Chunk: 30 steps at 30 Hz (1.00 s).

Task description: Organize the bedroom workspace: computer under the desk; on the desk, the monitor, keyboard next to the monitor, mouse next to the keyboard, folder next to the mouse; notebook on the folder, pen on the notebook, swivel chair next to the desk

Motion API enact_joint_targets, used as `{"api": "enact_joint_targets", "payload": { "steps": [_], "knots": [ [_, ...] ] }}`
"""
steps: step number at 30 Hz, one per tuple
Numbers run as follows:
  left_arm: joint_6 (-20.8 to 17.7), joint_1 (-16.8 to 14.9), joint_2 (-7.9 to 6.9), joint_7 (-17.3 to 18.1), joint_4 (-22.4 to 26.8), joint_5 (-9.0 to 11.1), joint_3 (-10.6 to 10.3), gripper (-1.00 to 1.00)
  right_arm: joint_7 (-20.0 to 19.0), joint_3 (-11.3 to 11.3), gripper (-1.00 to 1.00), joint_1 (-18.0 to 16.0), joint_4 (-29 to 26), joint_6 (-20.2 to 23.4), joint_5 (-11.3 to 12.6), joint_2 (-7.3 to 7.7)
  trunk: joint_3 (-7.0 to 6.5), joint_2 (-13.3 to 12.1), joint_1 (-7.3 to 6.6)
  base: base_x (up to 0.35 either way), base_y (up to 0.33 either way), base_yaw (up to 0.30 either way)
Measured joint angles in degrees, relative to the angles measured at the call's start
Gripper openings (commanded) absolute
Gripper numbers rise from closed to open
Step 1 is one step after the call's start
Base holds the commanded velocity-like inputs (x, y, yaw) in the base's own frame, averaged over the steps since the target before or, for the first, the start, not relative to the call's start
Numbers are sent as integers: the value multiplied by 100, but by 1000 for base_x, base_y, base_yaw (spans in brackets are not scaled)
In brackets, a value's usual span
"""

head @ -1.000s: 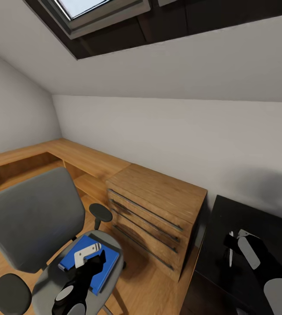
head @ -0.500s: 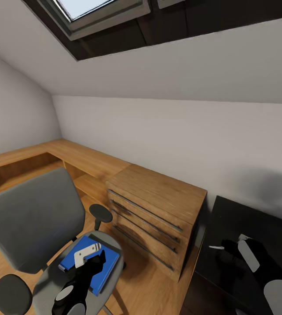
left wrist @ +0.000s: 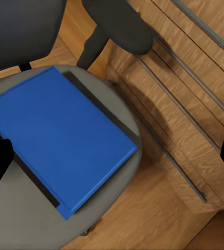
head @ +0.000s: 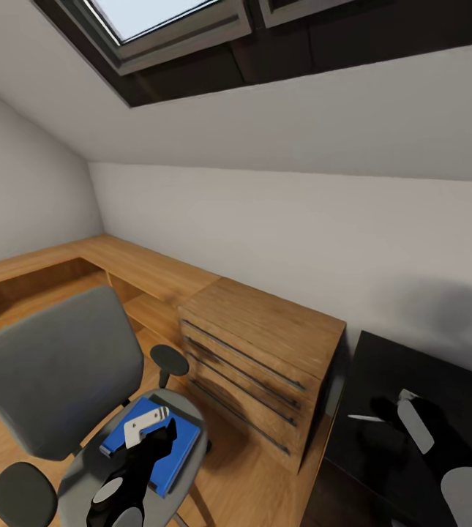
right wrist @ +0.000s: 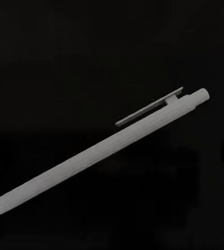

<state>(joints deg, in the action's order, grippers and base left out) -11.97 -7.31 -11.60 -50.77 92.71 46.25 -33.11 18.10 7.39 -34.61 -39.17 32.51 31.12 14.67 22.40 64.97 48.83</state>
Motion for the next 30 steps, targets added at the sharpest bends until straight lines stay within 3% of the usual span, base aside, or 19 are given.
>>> {"api": "enact_joint_targets", "payload": {
  "steps": [5, 9, 12, 17, 20, 25, 27, 30],
  "knots": [
    [2, 0, -3, 0, -1, 0, 0, 100, 19, 4, 100, 7, -565, 28, 21, -31, -90, -201, -110, 0, 0, 0],
    [2, 0, -3, 0, 0, 0, 2, 100, 25, 2, 100, 9, -691, 55, 31, -45, -162, -361, -198, 0, 0, 0],
    [3, 0, -4, 0, -1, 0, 3, 100, 29, -29, 100, 64, -1250, 73, 35, -110, -216, -481, -264, 0, 0, 0],
    [3, 1, -15, 0, 1, 1, 22, 100, 57, -153, 100, 374, -2015, 63, -78, -549, -234, -524, -286, 0, 0, 101],
    [3, 0, -24, -1, -2, 5, 40, 100, 118, -738, 100, 423, -2075, 11, -559, -911, -234, -524, -286, 0, 0, 252],
    [3, 1, -32, -7, -7, 17, 89, 100, 141, -993, 100, 434, -1950, -13, -920, -1255, -230, -524, -286, 0, 0, 273],
    [3, 1, -32, -8, -47, 32, 169, 100, 143, -1074, 100, 434, -1784, -79, -961, -1375, -225, -524, -286, 0, 0, 276],
    [3, 1, -31, -4, -119, 41, 501, 100, 152, -1448, 100, 436, -1613, -413, -1138, -1526, -218, -524, -286, 0, 0, 277]
  ]
}}
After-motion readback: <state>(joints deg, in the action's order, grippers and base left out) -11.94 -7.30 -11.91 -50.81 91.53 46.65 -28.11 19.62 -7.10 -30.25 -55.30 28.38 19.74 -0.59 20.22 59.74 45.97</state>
